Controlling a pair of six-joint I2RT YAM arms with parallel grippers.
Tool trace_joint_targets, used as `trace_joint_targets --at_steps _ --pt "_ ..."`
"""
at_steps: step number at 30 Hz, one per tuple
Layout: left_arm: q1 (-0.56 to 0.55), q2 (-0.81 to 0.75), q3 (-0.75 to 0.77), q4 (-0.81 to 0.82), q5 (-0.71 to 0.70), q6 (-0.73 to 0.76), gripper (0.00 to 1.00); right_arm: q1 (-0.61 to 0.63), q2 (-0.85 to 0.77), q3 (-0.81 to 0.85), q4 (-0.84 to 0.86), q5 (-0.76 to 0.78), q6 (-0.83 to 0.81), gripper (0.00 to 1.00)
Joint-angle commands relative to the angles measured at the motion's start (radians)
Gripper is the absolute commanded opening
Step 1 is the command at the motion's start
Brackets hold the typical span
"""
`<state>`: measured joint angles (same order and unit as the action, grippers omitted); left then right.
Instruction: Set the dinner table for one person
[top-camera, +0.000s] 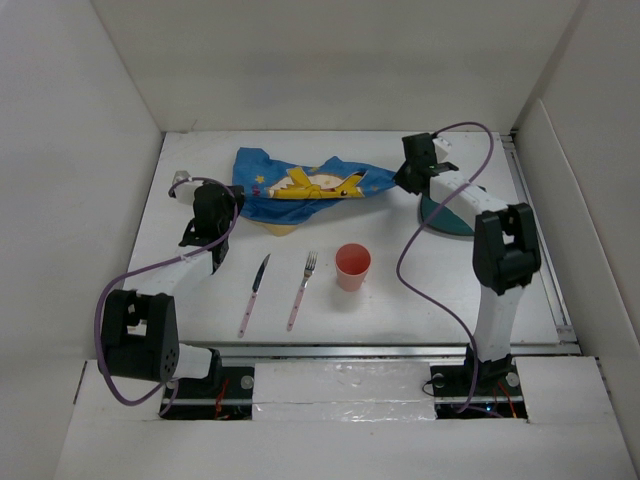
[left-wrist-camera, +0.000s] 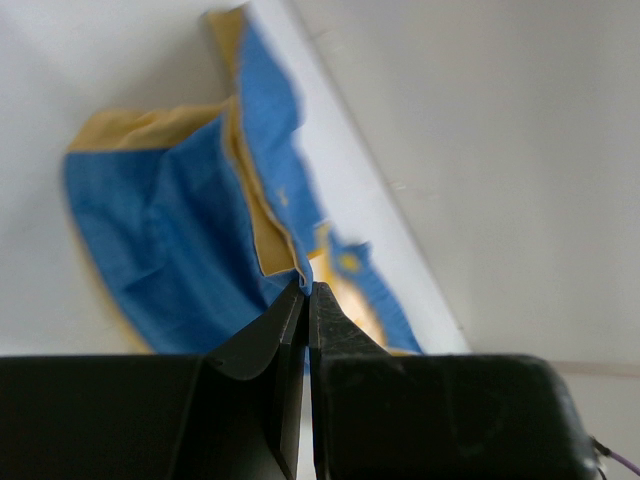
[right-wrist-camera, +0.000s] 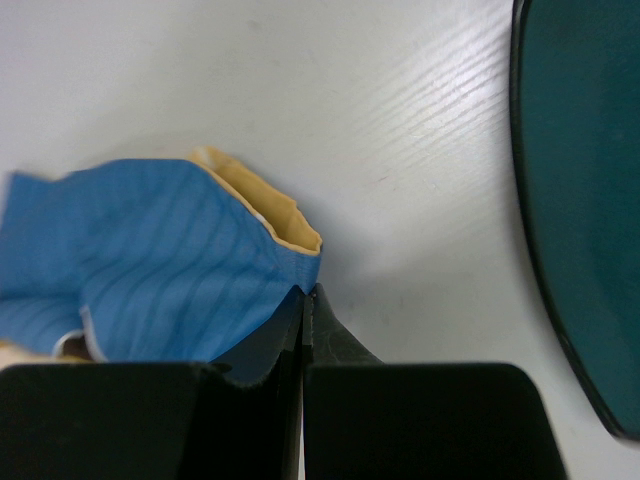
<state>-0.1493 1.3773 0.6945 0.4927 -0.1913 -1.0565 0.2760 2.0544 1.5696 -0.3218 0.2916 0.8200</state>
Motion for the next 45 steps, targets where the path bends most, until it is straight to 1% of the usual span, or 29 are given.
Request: trace_joint_targets --at_steps 1,2,3,6,7,9,10,14,17,19,24,27,28,29,30,31,32,33,34,35,36,37,39,41,43,44,45 --pt "0.01 -0.124 0.141 0.017 -0.011 0.042 0.0 0.003 -0.282 -0.048 0.136 0.119 -0.168 0.0" --pt "0.022 -0.138 0.167 0.006 0.01 0.059 0.0 0.003 -0.331 -0.058 0.139 0.123 -0.189 0.0" --pt "0.036 -0.164 0.222 -0.018 0.019 0.067 0.0 0.003 -0.423 -0.059 0.139 0.123 -0.209 0.0" --pt "0.036 -0.219 0.302 -0.075 0.024 0.117 0.0 0.003 -0.561 -0.069 0.135 0.139 -0.277 0.0" --pt "0.036 -0.234 0.35 -0.085 0.029 0.125 0.0 0.003 -0.638 -0.068 0.133 0.132 -0.291 0.0" --pt "0.036 -0.277 0.388 -0.101 0.049 0.142 0.0 -0.006 -0.707 -0.059 0.127 0.13 -0.332 0.0" --pt "0.036 -0.318 0.44 -0.115 0.073 0.151 0.0 -0.006 -0.814 -0.031 0.089 0.121 -0.376 0.0" --pt "0.036 -0.382 0.45 -0.112 0.093 0.158 0.0 -0.006 -0.882 0.006 0.056 0.092 -0.395 0.0" --pt "0.036 -0.386 0.441 -0.112 0.098 0.158 0.0 -0.015 -0.898 0.03 0.041 0.052 -0.401 0.0" --pt "0.036 -0.374 0.424 -0.108 0.102 0.153 0.0 -0.026 -0.872 0.046 0.038 0.038 -0.406 0.0" --pt "0.045 -0.252 0.438 -0.103 0.112 0.184 0.0 -0.037 -0.763 0.061 0.058 -0.009 -0.413 0.0" --pt "0.045 -0.138 0.503 -0.127 0.124 0.206 0.0 -0.055 -0.673 0.082 0.11 -0.071 -0.413 0.0" --pt "0.045 -0.106 0.551 -0.131 0.121 0.214 0.0 -0.066 -0.619 0.099 0.127 -0.109 -0.412 0.0" --pt "0.045 -0.039 0.577 -0.138 0.122 0.217 0.0 -0.066 -0.587 0.148 0.135 -0.129 -0.41 0.0" --pt "0.045 -0.006 0.612 -0.169 0.125 0.231 0.0 -0.066 -0.553 0.18 0.135 -0.144 -0.41 0.0" --pt "0.045 0.031 0.698 -0.186 0.125 0.239 0.0 -0.076 -0.477 0.225 0.11 -0.155 -0.412 0.0" --pt "0.045 0.093 0.738 -0.204 0.136 0.246 0.0 -0.077 -0.438 0.278 0.084 -0.16 -0.416 0.0" --pt "0.054 0.124 0.785 -0.238 0.145 0.251 0.0 -0.077 -0.403 0.394 0.058 -0.161 -0.421 0.0" --pt "0.054 0.149 0.871 -0.253 0.154 0.248 0.0 -0.086 -0.369 0.45 0.011 -0.166 -0.423 0.0" --pt "0.069 0.185 0.908 -0.266 0.185 0.244 0.0 -0.095 -0.317 0.508 -0.011 -0.176 -0.423 0.0" --pt "0.079 0.198 0.942 -0.272 0.216 0.233 0.0 -0.095 -0.295 0.611 -0.028 -0.192 -0.42 0.0" --pt "0.089 0.204 0.989 -0.273 0.223 0.219 0.0 -0.107 -0.277 0.657 -0.045 -0.207 -0.417 0.0" --pt "0.1 0.221 1.028 -0.272 0.236 0.207 0.0 -0.13 -0.231 0.736 -0.052 -0.227 -0.41 0.0" --pt "0.137 0.259 1.083 -0.275 0.281 0.182 0.0 -0.155 -0.179 0.873 -0.086 -0.253 -0.404 0.0" --pt "0.137 0.262 1.055 -0.257 0.295 0.179 0.0 -0.168 -0.169 0.857 -0.083 -0.282 -0.404 0.0" --pt "0.146 0.25 1.018 -0.238 0.308 0.179 0.0 -0.169 -0.178 0.801 -0.062 -0.284 -0.41 0.0" --pt "0.146 0.234 0.957 -0.162 0.319 0.179 0.0 -0.169 -0.245 0.709 -0.031 -0.314 -0.418 0.0"
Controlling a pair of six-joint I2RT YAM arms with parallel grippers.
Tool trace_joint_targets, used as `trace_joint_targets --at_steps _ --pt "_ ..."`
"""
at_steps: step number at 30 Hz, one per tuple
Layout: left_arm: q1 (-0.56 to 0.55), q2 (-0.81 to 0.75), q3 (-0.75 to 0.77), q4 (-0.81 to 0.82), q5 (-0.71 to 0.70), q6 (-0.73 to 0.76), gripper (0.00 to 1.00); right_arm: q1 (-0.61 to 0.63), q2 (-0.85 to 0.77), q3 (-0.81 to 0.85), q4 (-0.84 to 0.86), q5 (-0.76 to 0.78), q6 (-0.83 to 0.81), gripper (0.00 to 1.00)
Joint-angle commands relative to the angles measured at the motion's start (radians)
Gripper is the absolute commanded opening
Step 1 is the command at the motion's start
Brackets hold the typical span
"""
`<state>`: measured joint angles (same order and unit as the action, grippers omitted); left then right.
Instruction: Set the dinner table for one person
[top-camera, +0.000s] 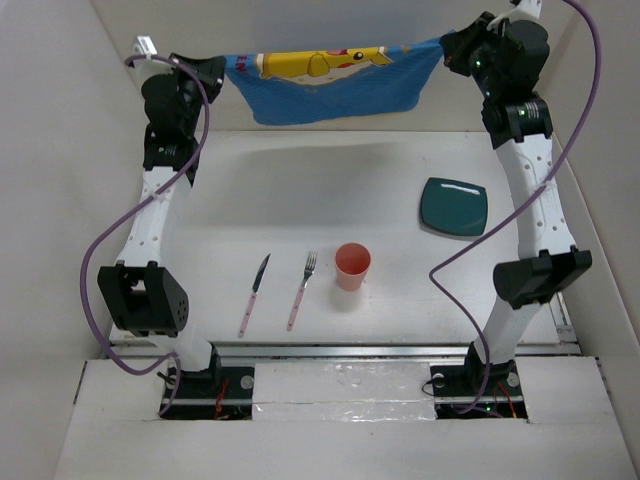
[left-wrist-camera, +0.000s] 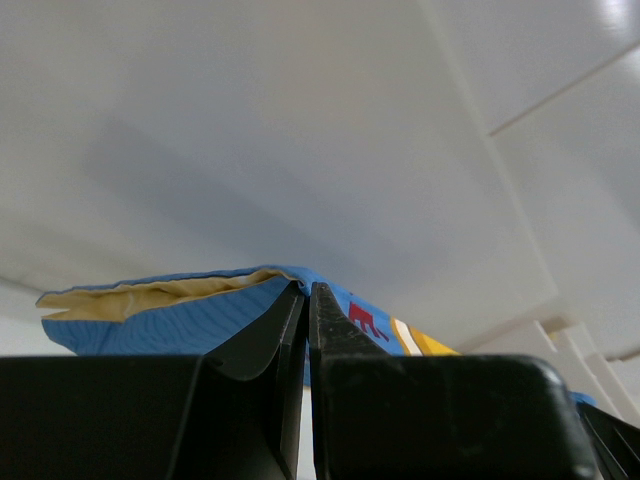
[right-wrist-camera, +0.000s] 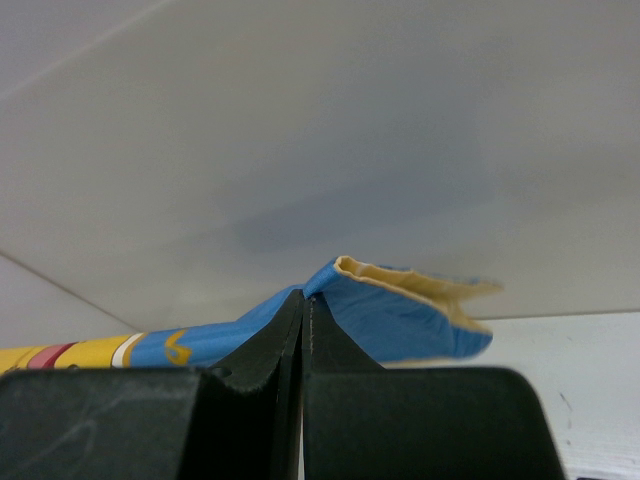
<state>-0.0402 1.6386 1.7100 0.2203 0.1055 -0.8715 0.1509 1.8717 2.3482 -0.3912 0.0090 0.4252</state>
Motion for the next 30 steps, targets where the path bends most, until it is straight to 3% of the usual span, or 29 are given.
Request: trace_joint_targets --at_steps 1,2,3,4,5,6,9,14,19,30 --pt "0.037 -0.045 -0.228 0.169 0.037 -0.012 0.0 -0.043 -0.116 -0.198 0.174 -0.062 -0.025 0.0" --pt "0.037 -0.089 -0.327 0.241 0.057 -0.026 0.0 -0.043 -0.173 -0.515 0.275 -0.076 -0.016 0.0" --pt "0.037 -0.109 -0.519 0.369 0.059 -0.062 0.0 -0.043 -0.225 -0.676 0.37 -0.086 -0.002 0.0" --pt "0.037 -0.124 -0.611 0.419 0.056 -0.07 0.0 -0.043 -0.296 -0.817 0.534 -0.101 0.026 0.0" --pt "0.037 -0.134 -0.681 0.463 0.05 -0.073 0.0 -0.043 -0.305 -1.021 0.581 -0.107 0.038 0.0" --pt "0.037 -0.131 -0.82 0.553 0.056 -0.087 0.0 -0.043 -0.302 -1.09 0.606 -0.118 0.046 0.0" --pt "0.037 -0.07 -0.989 0.742 0.101 -0.124 0.0 -0.053 -0.231 -1.254 0.676 -0.168 0.066 0.0" --pt "0.028 0.059 -1.118 0.858 0.152 -0.121 0.0 -0.053 -0.14 -1.291 0.668 -0.21 0.064 0.0" --pt "0.028 0.047 -1.207 0.892 0.12 -0.119 0.0 -0.053 -0.155 -1.346 0.597 -0.175 0.041 0.0" --pt "-0.012 -0.019 -1.231 0.706 0.059 -0.063 0.0 -0.074 -0.241 -1.526 0.604 -0.162 0.087 0.0"
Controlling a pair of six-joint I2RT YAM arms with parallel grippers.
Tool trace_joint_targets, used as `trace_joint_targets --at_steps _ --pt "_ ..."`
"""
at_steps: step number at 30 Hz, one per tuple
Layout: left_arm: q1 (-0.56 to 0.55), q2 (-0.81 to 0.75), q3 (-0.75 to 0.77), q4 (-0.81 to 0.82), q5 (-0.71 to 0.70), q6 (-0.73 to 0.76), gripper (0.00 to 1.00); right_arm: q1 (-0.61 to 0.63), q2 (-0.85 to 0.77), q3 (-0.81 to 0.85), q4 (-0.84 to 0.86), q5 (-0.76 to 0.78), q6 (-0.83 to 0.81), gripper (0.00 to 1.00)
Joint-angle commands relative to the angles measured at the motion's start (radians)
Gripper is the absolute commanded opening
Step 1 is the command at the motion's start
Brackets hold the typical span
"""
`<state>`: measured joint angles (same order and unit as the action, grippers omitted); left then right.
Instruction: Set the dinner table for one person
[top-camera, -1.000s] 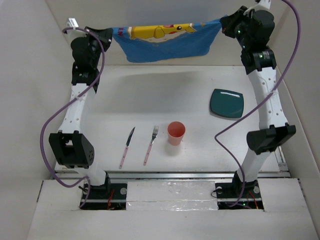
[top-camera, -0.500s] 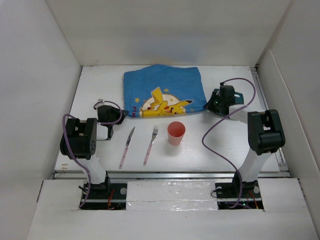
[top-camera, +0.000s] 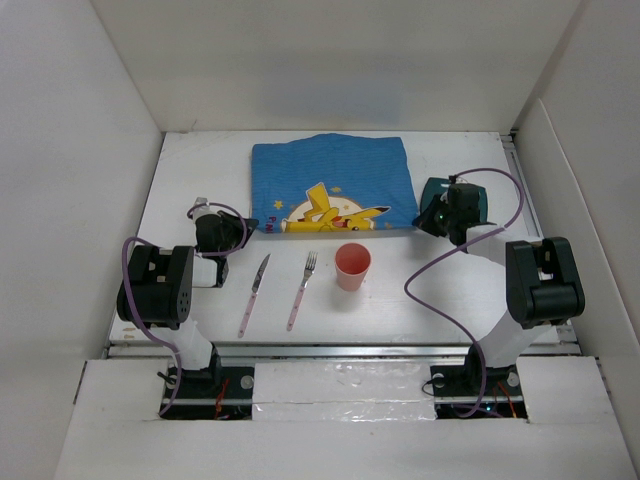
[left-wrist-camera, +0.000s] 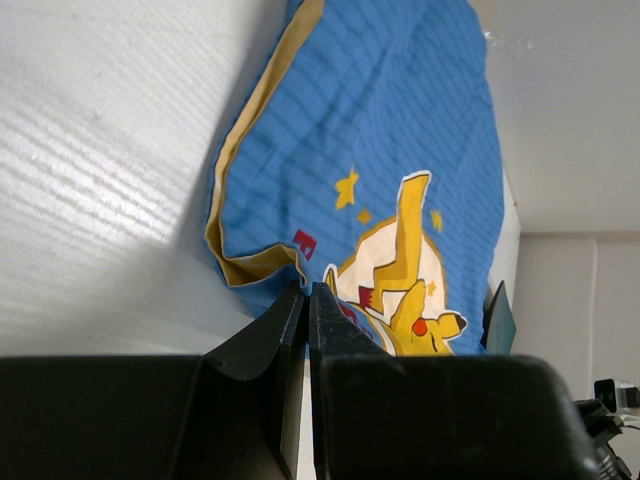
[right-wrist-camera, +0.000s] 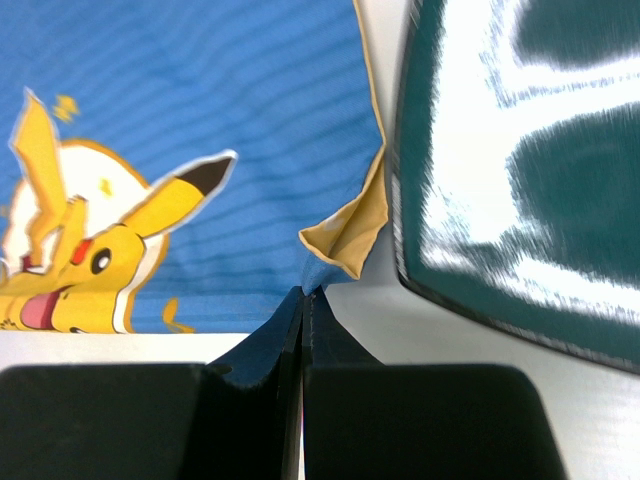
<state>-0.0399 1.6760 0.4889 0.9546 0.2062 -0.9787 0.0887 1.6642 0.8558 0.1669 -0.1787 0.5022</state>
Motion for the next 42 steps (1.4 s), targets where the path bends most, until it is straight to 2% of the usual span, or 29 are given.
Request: trace_joint_targets --at_steps 1,5,6,8,9,10,11,13,15,17,18,19,20,21,22,23,25,30,31,33,34,35,37,39,42 --pt "-0.012 -0.068 -0.013 -0.043 -0.051 0.046 0.0 -0.012 -0.046 -0.044 0.051 0.024 0.03 0.0" --pt "-0.012 -0.127 0.005 -0.167 -0.122 0.064 0.0 -0.001 -0.09 -0.087 0.06 0.05 0.068 0.01" --pt "-0.012 -0.128 0.029 -0.231 -0.123 0.066 0.04 -0.001 -0.098 -0.107 0.063 0.057 0.076 0.04" --pt "-0.012 -0.145 0.043 -0.29 -0.129 0.066 0.08 0.008 -0.113 -0.127 0.086 0.058 0.099 0.14" --pt "-0.012 -0.153 0.04 -0.292 -0.134 0.061 0.22 0.008 -0.132 -0.135 0.089 0.059 0.107 0.22" --pt "-0.012 -0.168 0.037 -0.293 -0.134 0.058 0.28 0.019 -0.142 -0.144 0.091 0.07 0.116 0.27" --pt "-0.012 -0.215 0.037 -0.318 -0.13 0.049 0.38 0.029 -0.187 -0.143 0.06 0.091 0.119 0.37" --pt "-0.012 -0.249 0.043 -0.356 -0.125 0.04 0.4 0.029 -0.205 -0.132 0.048 0.113 0.113 0.39" --pt "-0.012 -0.318 0.042 -0.399 -0.123 0.003 0.48 0.049 -0.273 -0.107 -0.027 0.158 0.098 0.47" --pt "-0.012 -0.375 0.019 -0.379 -0.094 -0.027 0.49 0.062 -0.326 -0.063 -0.072 0.173 0.09 0.55" --pt "-0.012 -0.439 0.023 -0.387 -0.084 -0.025 0.48 0.078 -0.387 -0.054 -0.111 0.22 0.076 0.55" --pt "-0.012 -0.475 0.033 -0.424 -0.079 -0.015 0.47 0.079 -0.418 -0.037 -0.13 0.24 0.067 0.55" --pt "-0.012 -0.514 0.054 -0.441 -0.068 0.01 0.35 0.091 -0.454 -0.032 -0.162 0.263 0.061 0.49" --pt "-0.012 -0.589 0.066 -0.46 -0.041 0.026 0.28 0.091 -0.519 -0.037 -0.161 0.301 0.061 0.38" --pt "-0.012 -0.629 0.079 -0.5 -0.021 0.041 0.18 0.091 -0.552 -0.044 -0.162 0.318 0.065 0.16" --pt "-0.012 -0.671 0.098 -0.52 0.004 0.052 0.0 0.074 -0.584 -0.079 -0.181 0.338 0.071 0.04" --pt "-0.012 -0.827 0.128 -0.562 0.117 0.107 0.0 0.005 -0.642 -0.136 -0.143 0.335 0.107 0.0" --pt "-0.012 -0.959 0.189 -0.724 0.167 0.237 0.0 -0.187 -0.568 -0.167 -0.13 0.207 0.147 0.0" --pt "-0.012 -0.958 0.207 -0.805 0.171 0.302 0.0 -0.216 -0.536 -0.17 -0.126 0.196 0.156 0.1" --pt "-0.012 -0.949 0.252 -0.878 0.203 0.371 0.07 -0.292 -0.515 -0.194 -0.096 0.191 0.18 0.33" --pt "-0.012 -0.947 0.258 -0.925 0.214 0.43 0.11 -0.319 -0.505 -0.201 -0.077 0.188 0.188 0.52" --pt "-0.012 -0.944 0.273 -0.948 0.222 0.46 0.16 -0.349 -0.473 -0.204 -0.055 0.142 0.193 0.59" --pt "-0.064 -0.949 0.296 -1.034 0.164 0.515 0.21 -0.423 -0.427 -0.181 -0.053 0.079 0.188 0.69" --pt "-0.135 -0.969 0.307 -1.054 0.096 0.56 0.27 -0.472 -0.35 -0.166 -0.044 0.021 0.199 0.7" --pt "-0.135 -0.983 0.284 -1.048 0.099 0.572 0.32 -0.494 -0.255 -0.155 -0.007 -0.025 0.24 0.71"
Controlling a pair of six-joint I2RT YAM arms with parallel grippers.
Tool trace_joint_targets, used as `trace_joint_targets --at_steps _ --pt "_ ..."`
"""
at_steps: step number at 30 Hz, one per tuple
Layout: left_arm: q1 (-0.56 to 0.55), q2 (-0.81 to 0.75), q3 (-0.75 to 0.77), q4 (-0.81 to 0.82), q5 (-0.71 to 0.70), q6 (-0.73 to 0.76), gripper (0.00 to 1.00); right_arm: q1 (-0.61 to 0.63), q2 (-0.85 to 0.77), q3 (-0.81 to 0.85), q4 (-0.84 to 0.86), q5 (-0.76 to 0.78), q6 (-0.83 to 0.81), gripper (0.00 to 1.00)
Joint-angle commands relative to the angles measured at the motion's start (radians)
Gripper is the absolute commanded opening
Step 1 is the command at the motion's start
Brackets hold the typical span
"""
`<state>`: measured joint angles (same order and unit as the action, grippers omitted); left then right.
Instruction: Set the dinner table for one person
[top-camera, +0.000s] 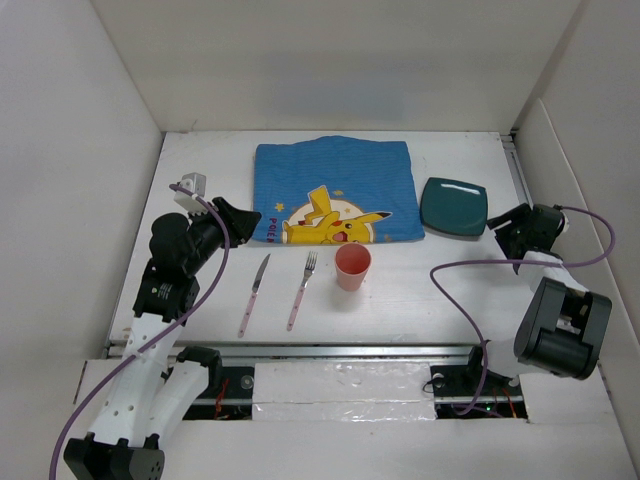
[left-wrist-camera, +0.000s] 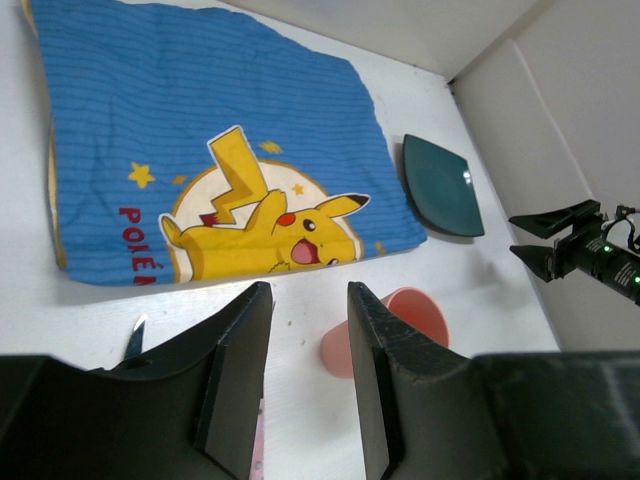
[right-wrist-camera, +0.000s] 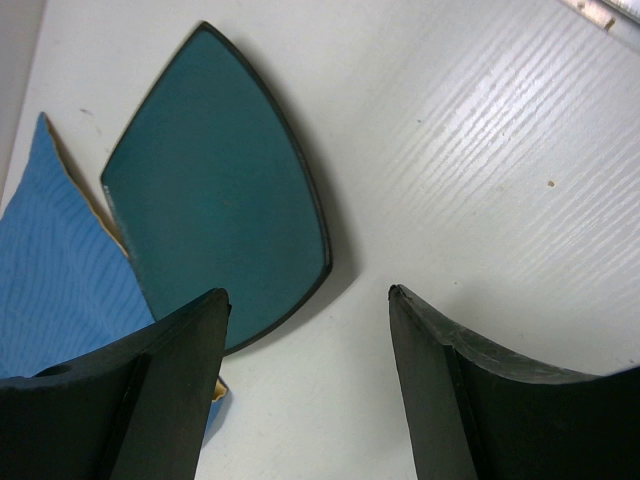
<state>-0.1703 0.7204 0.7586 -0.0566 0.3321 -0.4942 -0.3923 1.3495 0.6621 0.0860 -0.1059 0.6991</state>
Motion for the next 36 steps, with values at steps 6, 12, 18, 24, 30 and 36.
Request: trace_joint_targets --at_steps 6,12,18,24,30,36 --pt "-0.06 -0.022 0.041 -0.083 -0.064 0.129 0.34 -0.04 0.146 0.021 0.158 -0.142 0.146 0.71" --pt "-0.06 -0.015 0.047 -0.1 -0.084 0.134 0.34 -0.04 0.279 0.028 0.253 -0.202 0.229 0.68" --pt "-0.06 -0.015 0.048 -0.098 -0.088 0.131 0.33 -0.04 0.338 0.037 0.319 -0.232 0.303 0.57" --pt "-0.06 -0.01 0.051 -0.097 -0.094 0.129 0.32 -0.04 0.365 0.042 0.359 -0.25 0.376 0.49" --pt "-0.06 -0.016 0.051 -0.097 -0.114 0.129 0.31 -0.04 0.404 0.01 0.443 -0.249 0.465 0.21" --pt "-0.06 -0.009 0.051 -0.094 -0.111 0.126 0.3 -0.053 0.263 -0.035 0.489 -0.19 0.45 0.0"
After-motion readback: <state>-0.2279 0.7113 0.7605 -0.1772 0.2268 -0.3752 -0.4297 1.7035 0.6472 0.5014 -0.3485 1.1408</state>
